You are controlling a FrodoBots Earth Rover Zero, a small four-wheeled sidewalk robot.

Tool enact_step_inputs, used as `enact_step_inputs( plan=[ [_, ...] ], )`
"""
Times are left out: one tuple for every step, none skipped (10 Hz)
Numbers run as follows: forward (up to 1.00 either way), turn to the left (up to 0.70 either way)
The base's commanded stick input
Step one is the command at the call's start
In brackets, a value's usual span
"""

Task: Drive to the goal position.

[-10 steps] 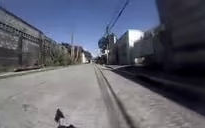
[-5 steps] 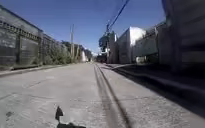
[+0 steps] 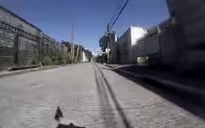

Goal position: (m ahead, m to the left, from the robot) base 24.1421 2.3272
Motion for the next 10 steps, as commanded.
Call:
enact_step_inputs(
  plan=[
    [0.70,0.16],
    [0.70,0.01],
    [0.70,0.00],
    [0.70,0.00],
    [0.70,0.00],
    [0.70,0.00],
    [0.70,0.00],
    [0.70,0.00],
    [0.70,0.00],
    [0.70,0.00]
  ],
)
